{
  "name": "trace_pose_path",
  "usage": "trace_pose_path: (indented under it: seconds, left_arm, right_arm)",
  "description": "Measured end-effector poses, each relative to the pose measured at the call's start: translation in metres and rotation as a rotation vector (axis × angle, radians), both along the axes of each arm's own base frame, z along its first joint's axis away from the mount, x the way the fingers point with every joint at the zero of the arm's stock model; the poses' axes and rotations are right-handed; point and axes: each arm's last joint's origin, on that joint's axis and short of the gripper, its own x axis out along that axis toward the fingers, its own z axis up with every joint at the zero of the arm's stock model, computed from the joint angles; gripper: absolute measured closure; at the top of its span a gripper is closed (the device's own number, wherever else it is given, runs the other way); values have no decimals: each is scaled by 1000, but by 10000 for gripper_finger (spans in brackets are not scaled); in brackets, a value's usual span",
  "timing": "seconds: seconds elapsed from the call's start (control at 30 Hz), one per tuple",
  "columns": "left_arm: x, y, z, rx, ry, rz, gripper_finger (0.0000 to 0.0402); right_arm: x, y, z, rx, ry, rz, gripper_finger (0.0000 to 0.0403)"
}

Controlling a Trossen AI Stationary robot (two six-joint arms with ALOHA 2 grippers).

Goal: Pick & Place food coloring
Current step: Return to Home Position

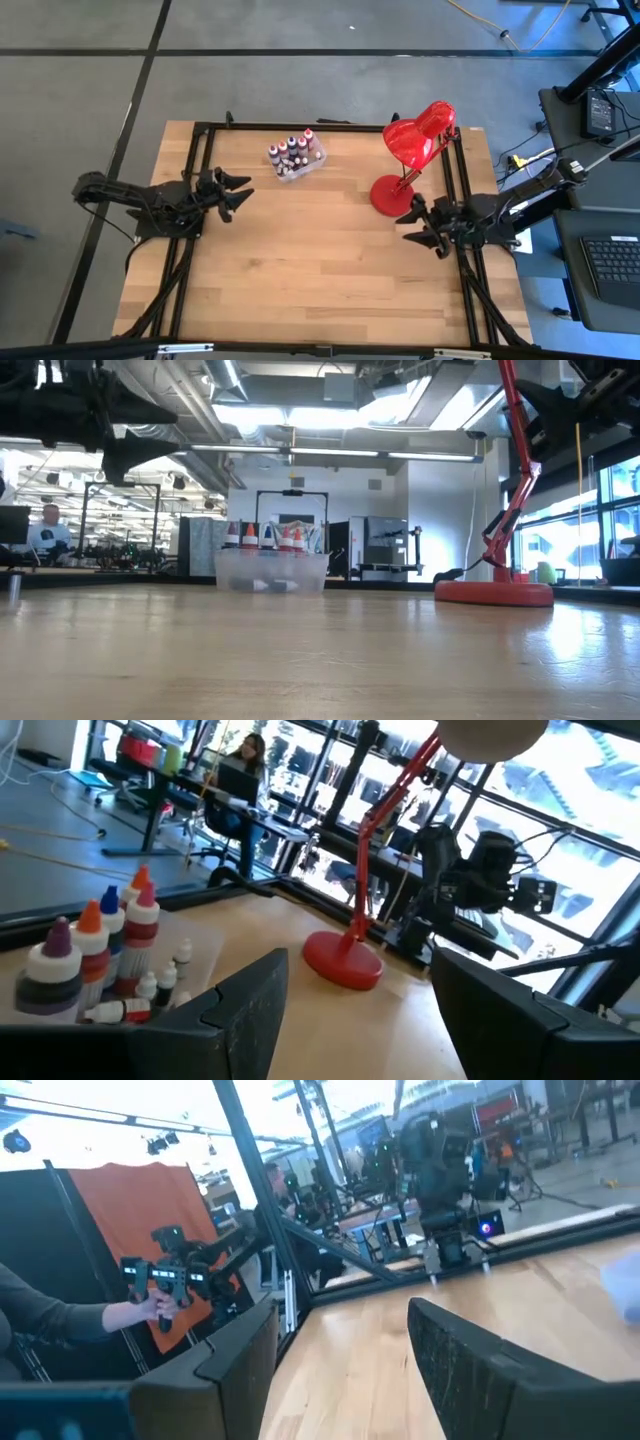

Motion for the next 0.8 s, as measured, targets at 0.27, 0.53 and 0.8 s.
trace_pose_path:
  seconds: [0.27,0.53,0.8]
  left_arm:
    - [-7,1,-4,21,22,10,160]
    - [-13,3,-11,31,69,15,160]
    - [-13,2,-14,69,120,-4,160]
  right_arm:
    - [-9,-5,-9,19,-45,-21,176]
    - [-11,-10,-8,-15,-62,-84,176]
    - [-15,-12,-9,-67,-57,-98,176]
